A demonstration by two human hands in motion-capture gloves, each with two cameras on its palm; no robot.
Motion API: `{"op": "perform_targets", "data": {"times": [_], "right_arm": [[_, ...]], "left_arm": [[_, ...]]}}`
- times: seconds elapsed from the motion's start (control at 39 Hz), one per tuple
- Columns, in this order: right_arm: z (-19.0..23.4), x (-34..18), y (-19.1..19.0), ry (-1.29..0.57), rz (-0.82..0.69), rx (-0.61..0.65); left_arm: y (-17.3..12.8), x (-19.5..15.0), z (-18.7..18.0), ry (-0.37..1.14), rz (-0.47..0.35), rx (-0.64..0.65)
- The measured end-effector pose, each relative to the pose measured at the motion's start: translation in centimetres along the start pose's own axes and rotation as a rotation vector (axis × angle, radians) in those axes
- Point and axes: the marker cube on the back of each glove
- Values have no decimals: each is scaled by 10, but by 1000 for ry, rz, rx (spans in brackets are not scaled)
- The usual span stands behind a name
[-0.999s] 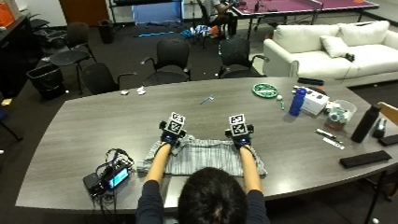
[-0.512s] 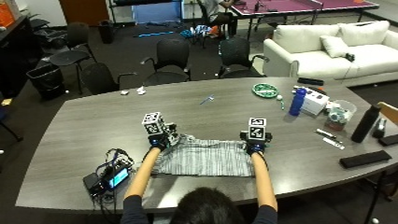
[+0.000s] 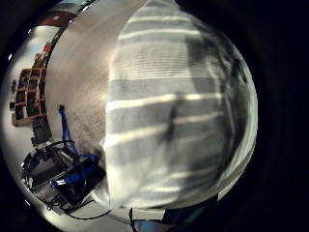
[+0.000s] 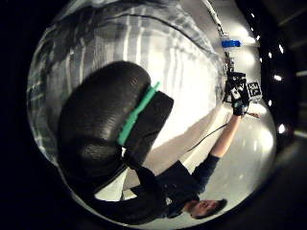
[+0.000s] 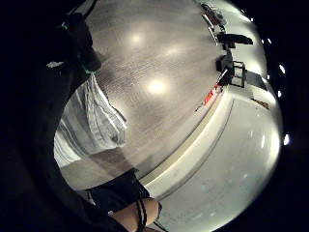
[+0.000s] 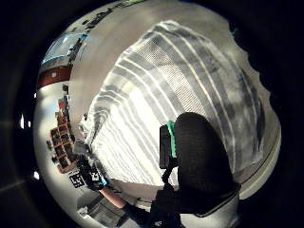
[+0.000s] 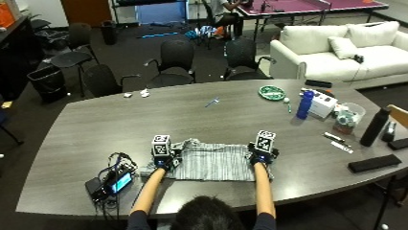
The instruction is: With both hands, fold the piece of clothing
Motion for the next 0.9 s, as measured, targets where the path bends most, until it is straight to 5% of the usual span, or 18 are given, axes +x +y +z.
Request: {"op": "perform_targets", "data": {"times": [0.15, 0.28, 0.46, 0.9], "right_arm": [[26, -7, -9, -2, 49, -78], [32, -8, -15, 1, 137, -40], [36, -15, -20, -3, 172, 8], [33, -29, -15, -124, 159, 41]], "left_arm": [[-15, -2, 25, -46, -2, -78], [-24, -9, 28, -91, -56, -20], [-22, -10, 35, -49, -69, -156], [-17, -8, 32, -86, -118, -219]]}}
